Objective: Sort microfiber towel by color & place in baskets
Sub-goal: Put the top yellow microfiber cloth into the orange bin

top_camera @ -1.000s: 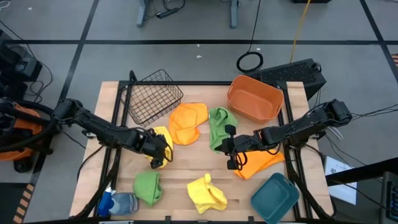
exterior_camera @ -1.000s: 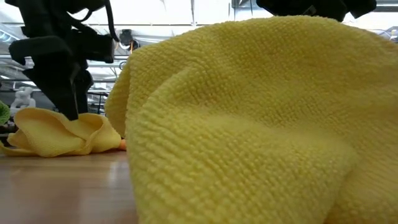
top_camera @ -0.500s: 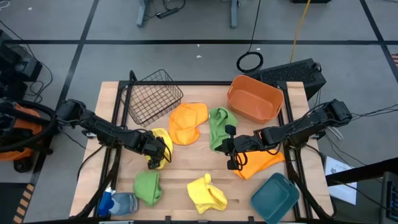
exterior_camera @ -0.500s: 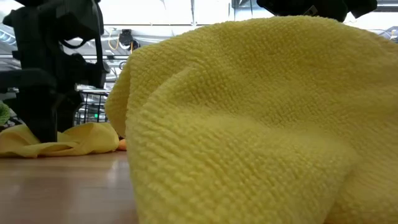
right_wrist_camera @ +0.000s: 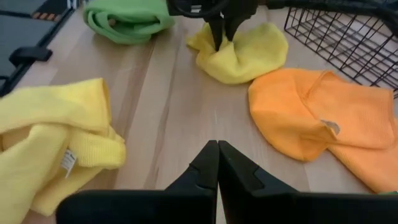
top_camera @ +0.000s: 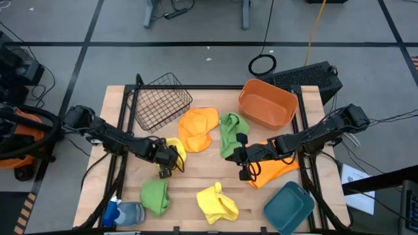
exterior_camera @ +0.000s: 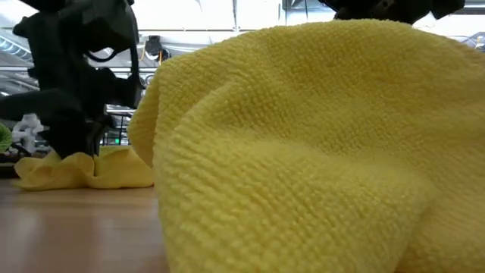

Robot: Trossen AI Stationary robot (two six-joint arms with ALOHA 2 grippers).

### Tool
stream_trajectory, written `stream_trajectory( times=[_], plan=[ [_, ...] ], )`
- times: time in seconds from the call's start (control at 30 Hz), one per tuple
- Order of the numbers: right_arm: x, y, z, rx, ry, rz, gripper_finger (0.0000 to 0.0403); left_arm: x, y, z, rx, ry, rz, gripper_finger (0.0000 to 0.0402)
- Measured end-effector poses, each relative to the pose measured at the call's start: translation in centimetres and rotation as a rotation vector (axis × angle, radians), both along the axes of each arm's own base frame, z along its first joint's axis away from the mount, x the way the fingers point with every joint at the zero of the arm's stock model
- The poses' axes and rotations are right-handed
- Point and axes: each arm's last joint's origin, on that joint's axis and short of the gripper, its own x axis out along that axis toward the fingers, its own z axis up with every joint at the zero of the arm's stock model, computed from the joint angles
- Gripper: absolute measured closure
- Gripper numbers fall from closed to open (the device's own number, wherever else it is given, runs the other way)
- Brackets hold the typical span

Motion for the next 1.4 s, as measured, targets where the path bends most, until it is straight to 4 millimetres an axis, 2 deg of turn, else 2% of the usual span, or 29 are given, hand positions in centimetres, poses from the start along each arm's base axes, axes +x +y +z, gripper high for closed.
stream_trajectory(
  times=[0.13, 0.3, 0.43, 0.57, 0.83, 1.0, 1.17, 1.4],
  plan=[
    [0.5, 0.1, 0.2, 0.032, -0.051, -0.01, 0.0403, 1.1, -0.6, 2.5, -0.025, -0.101, -0.055, 0.0367],
    [2.2, 0.7, -0.6, 0.049, -0.146, 0.002, 0.0394, 2.3, -1.4, 6.2, 0.035, -0.207, -0.147, 0.0378],
    [3.7, 1.2, -1.6, 0.038, -0.246, 0.022, 0.0353, 3.3, -2.0, 9.2, 0.138, -0.304, -0.237, 0.0382],
    [4.9, 1.3, -2.2, 0.039, -0.348, 0.023, 0.0284, 4.1, -2.3, 11.3, 0.268, -0.396, -0.319, 0.0382],
    [5.6, 0.5, -2.2, 0.104, -0.429, -0.083, 0.0125, 5.2, -2.6, 12.0, 0.408, -0.483, -0.493, 0.0384],
    [5.3, 0.7, -2.3, 0.155, -0.376, -0.021, 0.0054, 5.2, -2.3, 12.1, 0.489, -0.471, -0.475, 0.0384],
    [3.9, 1.6, -1.9, 0.147, -0.247, 0.023, 0.0028, 4.9, -2.2, 11.9, 0.517, -0.432, -0.469, 0.0385],
    [2.7, 1.4, -0.7, -0.015, -0.262, -0.194, 0.0028, 5.0, -2.2, 12.0, 0.516, -0.44, -0.468, 0.0385]
  ],
)
